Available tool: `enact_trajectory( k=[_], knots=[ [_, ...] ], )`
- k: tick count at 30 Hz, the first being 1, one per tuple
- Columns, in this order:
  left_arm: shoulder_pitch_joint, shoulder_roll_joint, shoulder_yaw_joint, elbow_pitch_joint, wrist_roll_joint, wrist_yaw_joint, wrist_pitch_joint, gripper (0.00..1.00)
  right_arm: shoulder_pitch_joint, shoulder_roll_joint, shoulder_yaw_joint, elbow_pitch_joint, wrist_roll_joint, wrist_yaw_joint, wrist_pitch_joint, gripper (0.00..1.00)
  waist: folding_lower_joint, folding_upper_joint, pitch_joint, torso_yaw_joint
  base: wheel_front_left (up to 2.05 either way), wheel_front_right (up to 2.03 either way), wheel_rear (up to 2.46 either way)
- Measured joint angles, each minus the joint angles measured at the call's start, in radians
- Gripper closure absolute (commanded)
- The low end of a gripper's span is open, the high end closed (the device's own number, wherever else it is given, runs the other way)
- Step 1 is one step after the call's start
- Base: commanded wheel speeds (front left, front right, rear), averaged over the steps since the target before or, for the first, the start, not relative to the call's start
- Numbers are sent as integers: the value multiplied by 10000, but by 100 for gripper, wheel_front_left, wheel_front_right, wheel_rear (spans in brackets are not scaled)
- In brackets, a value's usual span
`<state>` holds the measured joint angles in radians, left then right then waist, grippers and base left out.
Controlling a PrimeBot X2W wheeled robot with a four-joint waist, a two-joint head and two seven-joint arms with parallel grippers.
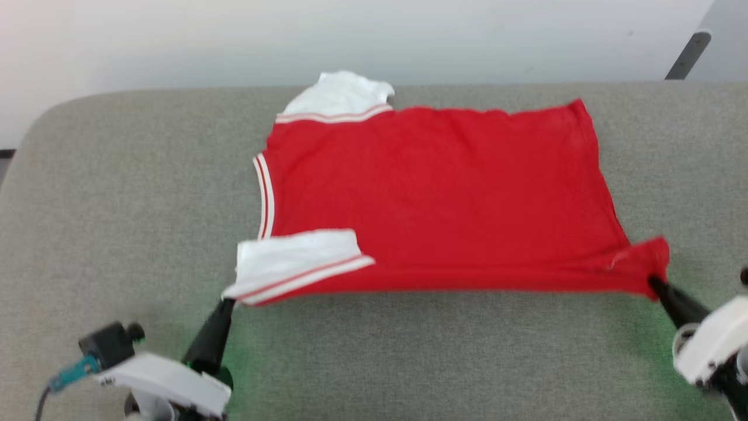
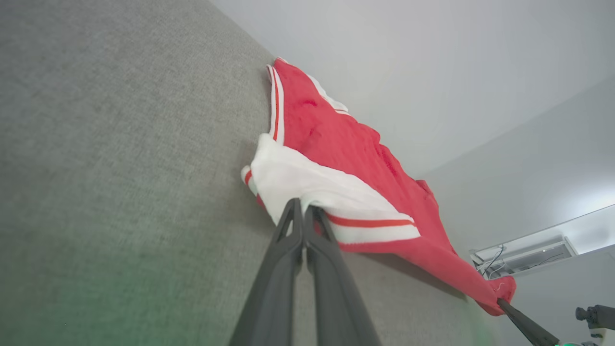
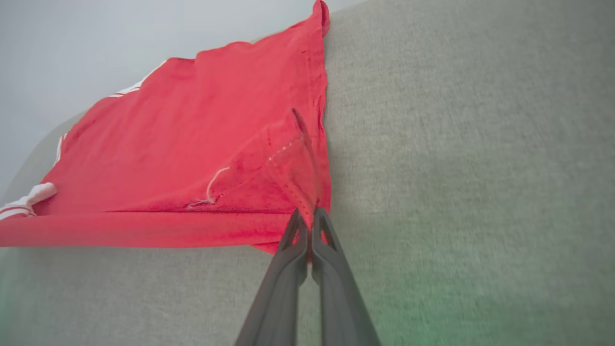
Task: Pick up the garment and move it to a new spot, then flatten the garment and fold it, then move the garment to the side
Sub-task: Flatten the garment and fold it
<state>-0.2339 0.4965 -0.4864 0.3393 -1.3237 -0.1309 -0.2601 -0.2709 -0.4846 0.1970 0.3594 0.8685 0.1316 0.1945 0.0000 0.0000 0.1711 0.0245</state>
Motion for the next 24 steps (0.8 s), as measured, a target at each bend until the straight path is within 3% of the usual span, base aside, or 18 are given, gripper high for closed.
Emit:
enact_trajectory(
  k=[15,19,24],
  knots=[
    [2906,-203,1383,-2050,1503,-8,2,100,3126,380,-1852,-2736,-617,2,1062,100,0,0,-78,-76,0,0,0],
    [2624,-125,1471,-2483,1862,-8,2,100,3036,610,-2284,-3129,-928,2,1360,100,0,0,-9,-25,0,0,0],
    [1358,178,1394,-2364,1887,-8,98,100,1627,880,-2406,-2924,-1292,0,1578,100,0,0,17,-53,0,0,0]
  ],
)
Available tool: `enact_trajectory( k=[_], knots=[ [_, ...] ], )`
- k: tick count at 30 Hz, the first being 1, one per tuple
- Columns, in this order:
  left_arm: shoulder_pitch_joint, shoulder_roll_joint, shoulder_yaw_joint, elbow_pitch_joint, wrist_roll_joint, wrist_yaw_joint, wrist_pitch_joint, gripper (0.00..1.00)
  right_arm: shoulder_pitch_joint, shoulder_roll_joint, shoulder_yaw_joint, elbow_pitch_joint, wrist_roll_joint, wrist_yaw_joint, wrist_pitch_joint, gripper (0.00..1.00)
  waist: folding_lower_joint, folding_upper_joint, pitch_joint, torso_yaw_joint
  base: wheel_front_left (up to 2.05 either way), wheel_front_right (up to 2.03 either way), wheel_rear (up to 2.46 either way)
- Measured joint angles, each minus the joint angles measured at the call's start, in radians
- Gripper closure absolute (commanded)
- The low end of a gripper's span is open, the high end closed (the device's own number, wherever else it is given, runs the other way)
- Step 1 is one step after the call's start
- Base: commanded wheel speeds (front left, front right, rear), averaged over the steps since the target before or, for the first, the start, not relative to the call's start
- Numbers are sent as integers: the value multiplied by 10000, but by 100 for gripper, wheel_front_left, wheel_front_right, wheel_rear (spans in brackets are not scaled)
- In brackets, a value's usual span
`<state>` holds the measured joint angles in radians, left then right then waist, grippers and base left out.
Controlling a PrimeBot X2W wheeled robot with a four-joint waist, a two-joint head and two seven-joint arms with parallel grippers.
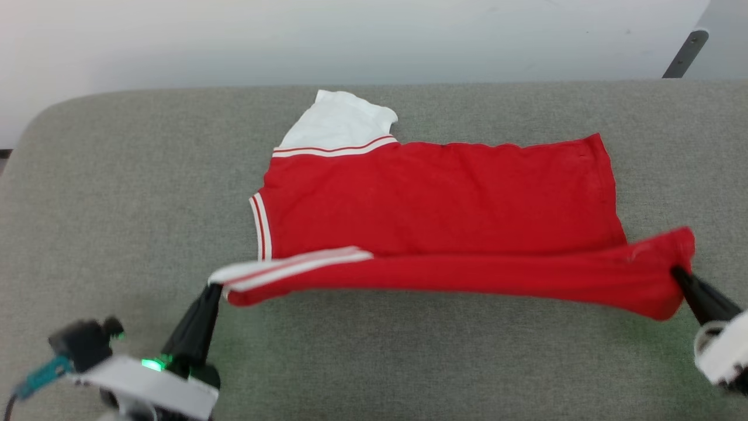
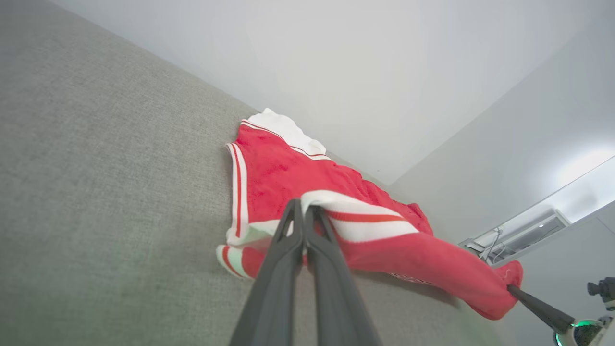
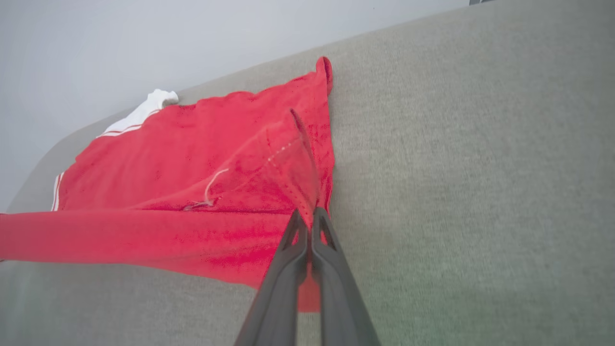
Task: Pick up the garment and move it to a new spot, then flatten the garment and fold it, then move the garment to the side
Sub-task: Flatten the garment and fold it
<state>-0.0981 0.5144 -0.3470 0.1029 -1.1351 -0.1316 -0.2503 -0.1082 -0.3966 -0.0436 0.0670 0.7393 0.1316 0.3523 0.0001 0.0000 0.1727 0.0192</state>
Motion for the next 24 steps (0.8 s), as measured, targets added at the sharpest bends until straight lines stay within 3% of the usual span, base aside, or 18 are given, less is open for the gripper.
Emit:
enact_trajectory(
  k=[9,23,24],
  knots=[
    [-2245,-267,-535,1793,-616,0,167,100,-2096,529,339,2182,-382,-2,-94,100,0,0,326,-23,0,0,0],
    [-4048,-652,-2197,4955,-69,2,-98,100,-3450,610,1446,4420,-698,-2,-1289,100,0,0,1239,-45,0,0,0],
    [-4119,-644,-2301,5051,-33,2,-111,91,-3513,587,1563,4477,-698,-2,-1388,100,0,0,1248,-65,0,0,0]
  ],
)
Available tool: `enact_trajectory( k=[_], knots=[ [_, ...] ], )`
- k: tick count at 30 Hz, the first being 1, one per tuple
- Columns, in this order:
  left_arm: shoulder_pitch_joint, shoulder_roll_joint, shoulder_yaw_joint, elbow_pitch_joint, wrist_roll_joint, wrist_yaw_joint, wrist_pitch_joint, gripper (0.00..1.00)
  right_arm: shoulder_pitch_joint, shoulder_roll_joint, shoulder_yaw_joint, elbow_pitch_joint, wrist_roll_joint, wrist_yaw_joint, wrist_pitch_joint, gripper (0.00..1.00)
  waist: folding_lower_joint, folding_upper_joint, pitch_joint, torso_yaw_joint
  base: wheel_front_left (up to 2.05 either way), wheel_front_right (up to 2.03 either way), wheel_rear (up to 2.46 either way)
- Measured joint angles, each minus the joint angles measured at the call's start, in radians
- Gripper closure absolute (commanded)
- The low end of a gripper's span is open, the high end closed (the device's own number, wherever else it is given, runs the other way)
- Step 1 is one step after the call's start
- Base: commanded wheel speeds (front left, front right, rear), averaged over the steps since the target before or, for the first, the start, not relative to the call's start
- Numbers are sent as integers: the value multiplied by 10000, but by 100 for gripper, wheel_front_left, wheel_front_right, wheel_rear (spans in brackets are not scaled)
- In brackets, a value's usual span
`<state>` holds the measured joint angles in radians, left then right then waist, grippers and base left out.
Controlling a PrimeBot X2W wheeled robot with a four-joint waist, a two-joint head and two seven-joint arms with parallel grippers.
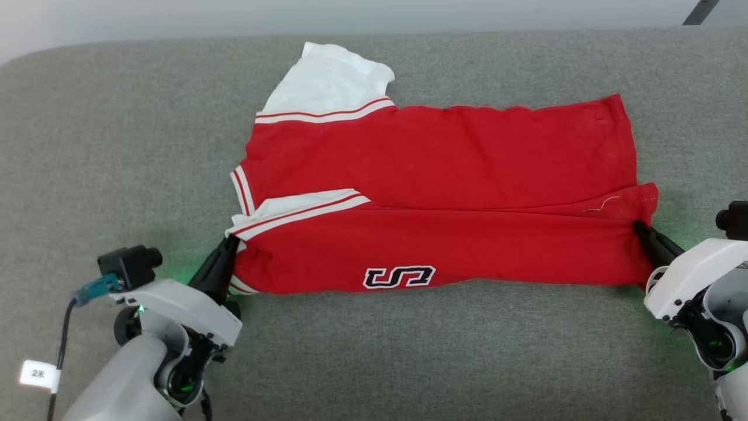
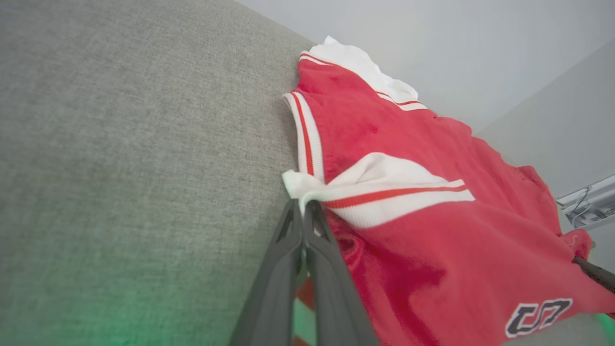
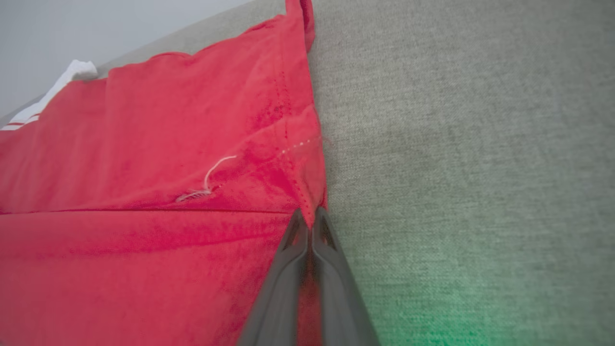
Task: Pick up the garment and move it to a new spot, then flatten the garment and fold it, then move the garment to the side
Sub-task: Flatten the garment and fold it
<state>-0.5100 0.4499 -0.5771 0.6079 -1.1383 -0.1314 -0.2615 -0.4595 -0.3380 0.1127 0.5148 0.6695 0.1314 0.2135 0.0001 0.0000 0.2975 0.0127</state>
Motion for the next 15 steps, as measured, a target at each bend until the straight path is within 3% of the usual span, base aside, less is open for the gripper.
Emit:
enact_trajectory(
  k=[1,2,3,5,6,12,15],
  knots=[
    [-61,36,-100,111,102,0,-25,69,-44,-33,113,52,0,0,-123,100,-1,0,-4,-15,0,0,0],
    [-115,86,-174,178,251,0,-27,40,-62,-65,236,113,0,0,-224,87,0,0,-23,-23,0,0,0],
    [-154,148,-176,213,383,-2,-23,0,-66,-81,330,150,2,0,-332,64,-1,0,-55,-30,0,0,0],
    [-197,305,-150,215,723,0,-19,0,-67,-100,464,232,56,0,-543,6,0,0,-140,-41,0,0,0],
    [-218,403,-92,196,894,0,-19,0,-66,-119,535,261,71,0,-623,0,0,0,-194,-45,0,0,0],
    [-394,1127,186,-171,2142,6,-25,0,26,-259,522,150,138,-2,-1051,0,0,0,-609,-43,0,0,0],
    [-443,1555,-23,-217,2370,81,483,0,208,-334,405,-94,136,0,-1126,0,-1,0,-833,-30,0,0,0]
  ],
)
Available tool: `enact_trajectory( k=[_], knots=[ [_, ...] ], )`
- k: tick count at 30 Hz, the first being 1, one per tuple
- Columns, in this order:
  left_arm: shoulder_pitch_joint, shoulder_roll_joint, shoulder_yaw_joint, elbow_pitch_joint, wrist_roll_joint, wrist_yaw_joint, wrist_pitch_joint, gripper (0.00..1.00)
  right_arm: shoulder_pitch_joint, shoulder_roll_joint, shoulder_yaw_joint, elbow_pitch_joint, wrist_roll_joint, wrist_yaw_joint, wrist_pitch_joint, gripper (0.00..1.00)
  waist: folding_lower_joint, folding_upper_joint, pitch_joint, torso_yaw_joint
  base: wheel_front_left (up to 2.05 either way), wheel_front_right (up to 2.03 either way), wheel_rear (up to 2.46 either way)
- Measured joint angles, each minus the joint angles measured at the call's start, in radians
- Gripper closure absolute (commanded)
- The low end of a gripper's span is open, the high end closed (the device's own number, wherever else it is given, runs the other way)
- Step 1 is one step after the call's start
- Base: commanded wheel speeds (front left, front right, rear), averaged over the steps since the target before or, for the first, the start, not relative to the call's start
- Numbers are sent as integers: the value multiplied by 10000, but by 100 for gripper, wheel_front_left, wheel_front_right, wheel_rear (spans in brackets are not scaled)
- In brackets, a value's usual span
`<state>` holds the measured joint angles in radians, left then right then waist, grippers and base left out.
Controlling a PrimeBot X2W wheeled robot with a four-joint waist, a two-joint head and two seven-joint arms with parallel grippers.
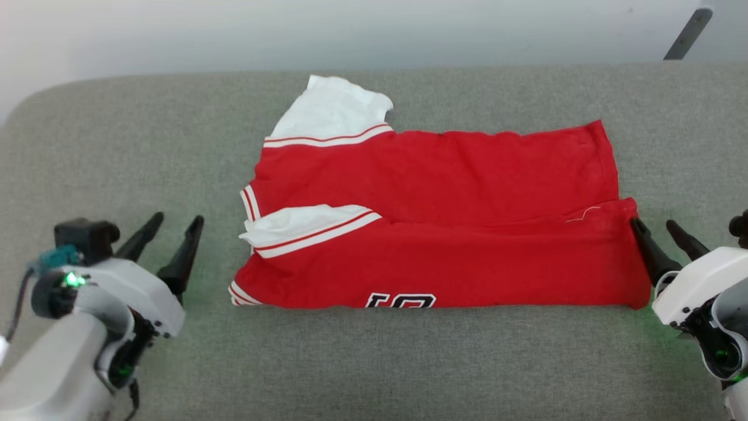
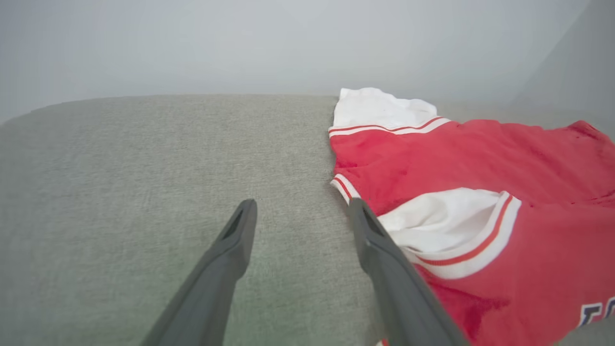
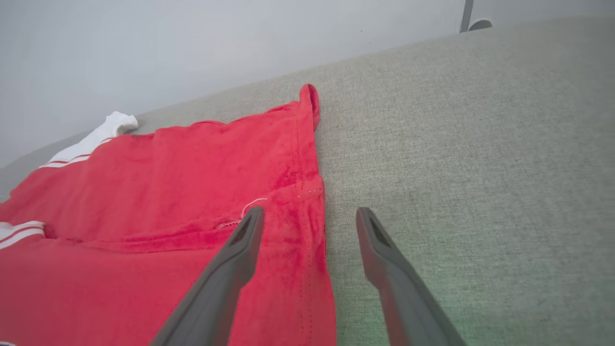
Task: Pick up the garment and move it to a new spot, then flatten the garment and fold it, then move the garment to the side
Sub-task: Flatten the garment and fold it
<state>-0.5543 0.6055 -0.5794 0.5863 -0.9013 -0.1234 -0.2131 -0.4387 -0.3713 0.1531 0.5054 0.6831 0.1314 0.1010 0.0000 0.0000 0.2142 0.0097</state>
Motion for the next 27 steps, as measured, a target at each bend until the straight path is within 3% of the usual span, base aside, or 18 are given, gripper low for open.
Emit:
enact_trajectory(
  k=[2,8,11,17,24,25,27],
  knots=[
    [-122,244,-125,-171,-65,21,849,0,114,-42,-92,-188,-4,-2,4,0,0,0,-135,8,0,0,0],
    [-23,731,-907,-991,-1174,92,5131,0,468,-35,-261,-773,-117,-2,230,0,0,0,-407,-49,0,0,0],
    [47,859,-1074,-1450,-1664,240,6437,0,614,27,-370,-1022,-174,-2,378,0,0,0,-435,-182,0,0,0],
    [70,771,-1083,-1570,-2512,265,7578,0,792,176,-487,-1442,-341,-2,704,0,0,0,-389,-507,0,0,0],
    [-96,552,-1058,-742,-2784,115,7657,0,817,295,-725,-1900,-470,-2,1005,0,0,0,-109,-874,0,0,0],
    [-150,506,-1035,-600,-2826,84,7609,7,819,297,-761,-1950,-499,-2,1032,0,0,0,-59,-916,0,0,0],
    [-223,401,-988,-420,-2961,-2,7519,47,837,303,-832,-2063,-558,-2,1110,0,0,0,37,-985,0,0,0]
  ],
)
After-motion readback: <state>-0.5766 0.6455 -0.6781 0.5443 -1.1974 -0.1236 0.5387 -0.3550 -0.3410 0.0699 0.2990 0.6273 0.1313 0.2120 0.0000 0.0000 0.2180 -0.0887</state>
